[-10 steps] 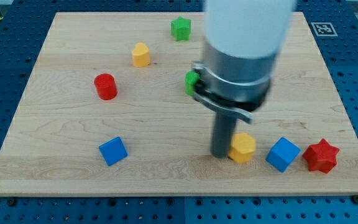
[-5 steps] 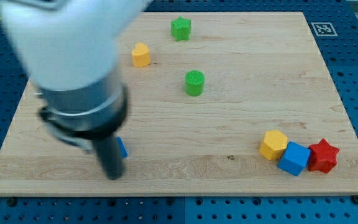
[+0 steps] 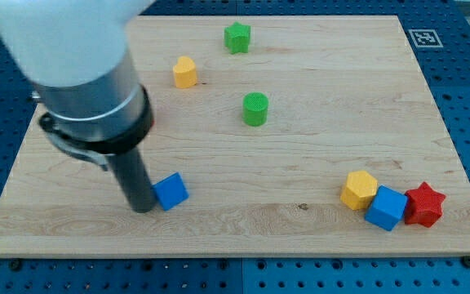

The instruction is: Slide the blue triangle closer to red star

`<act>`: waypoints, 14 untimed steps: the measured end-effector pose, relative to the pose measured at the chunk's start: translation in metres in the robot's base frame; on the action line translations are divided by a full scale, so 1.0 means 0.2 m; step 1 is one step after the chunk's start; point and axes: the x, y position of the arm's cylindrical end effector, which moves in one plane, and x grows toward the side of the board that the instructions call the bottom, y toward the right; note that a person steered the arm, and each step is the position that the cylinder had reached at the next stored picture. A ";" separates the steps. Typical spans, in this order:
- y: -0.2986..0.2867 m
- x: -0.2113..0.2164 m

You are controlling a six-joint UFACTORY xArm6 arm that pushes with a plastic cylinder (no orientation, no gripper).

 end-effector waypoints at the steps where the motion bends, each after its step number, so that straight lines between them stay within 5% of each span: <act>1: 0.17 -0.05; 7: 0.46 -0.49; 14: 1.24 -0.22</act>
